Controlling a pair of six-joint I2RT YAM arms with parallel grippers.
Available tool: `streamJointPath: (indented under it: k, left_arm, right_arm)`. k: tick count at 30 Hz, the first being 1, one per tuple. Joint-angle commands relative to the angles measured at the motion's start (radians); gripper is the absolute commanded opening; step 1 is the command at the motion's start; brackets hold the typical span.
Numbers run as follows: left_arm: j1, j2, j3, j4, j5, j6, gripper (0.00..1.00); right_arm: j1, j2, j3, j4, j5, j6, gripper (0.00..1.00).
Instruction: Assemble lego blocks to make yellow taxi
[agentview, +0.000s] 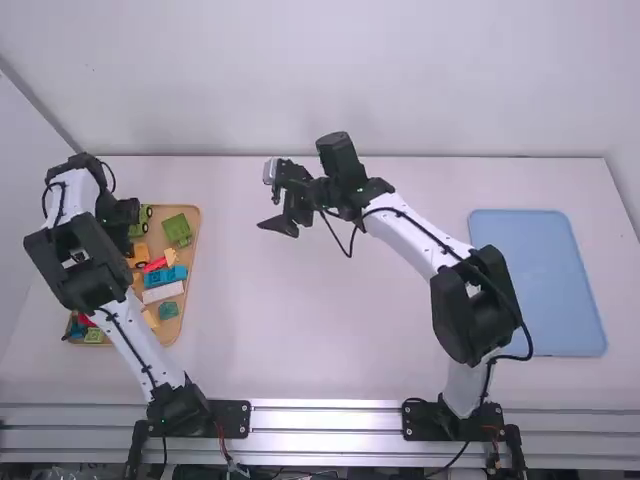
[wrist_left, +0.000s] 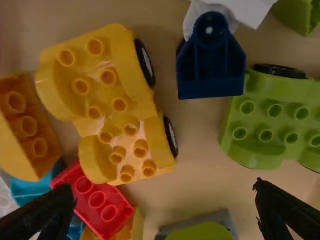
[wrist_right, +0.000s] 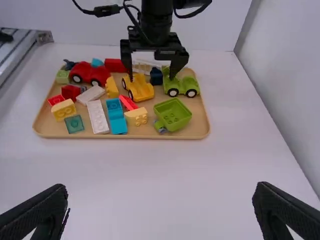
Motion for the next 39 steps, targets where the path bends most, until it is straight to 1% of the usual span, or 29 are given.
streamJointPath:
  k: [1,4,8,10,12,14,21,35,39]
  left_arm:
    - [0.004,-0.011,-0.021,-0.024,-0.011,-0.053,0.93]
    - [-0.002,-0.011,-0.021,-0.048,-0.048,-0.098,0.94]
    - [-0.007,-0.011,-0.021,-0.054,-0.051,-0.106,0.94]
    - [-0.006,-0.011,-0.021,-0.081,-0.065,-0.152,0.94]
    - [-0.006,-0.011,-0.021,-0.111,-0.096,-0.201,0.98]
    - [-0.006,-0.011,-0.021,-0.117,-0.108,-0.203,0.99]
    - [-0.006,-0.011,-0.023,-0.112,-0.107,-0.204,0.99]
    - [-0.007,-0.011,-0.188,0.101,-0.077,-0.23,0.98]
    - [-0.006,-0.011,-0.227,0.157,-0.056,-0.239,0.94]
  right_arm:
    - [-0.008,0.01,0.031,-0.006,0.012,-0.003,0.98]
    - [-0.013,0.01,0.031,-0.011,0.013,-0.003,0.99]
    - [-0.013,0.01,0.031,-0.014,0.012,-0.003,0.98]
    - [-0.013,0.01,0.031,-0.017,0.013,-0.003,0.99]
    - [-0.012,0.01,0.031,-0.022,0.012,-0.003,0.99]
    - [-0.01,0.01,0.031,-0.029,0.013,-0.003,0.98]
    - [-0.013,0.01,0.031,-0.039,0.012,-0.01,0.99]
    - [-0.013,0.01,0.031,-0.038,0.013,-0.011,0.99]
    - [-0.013,0.01,0.031,-0.039,0.013,-0.011,0.99]
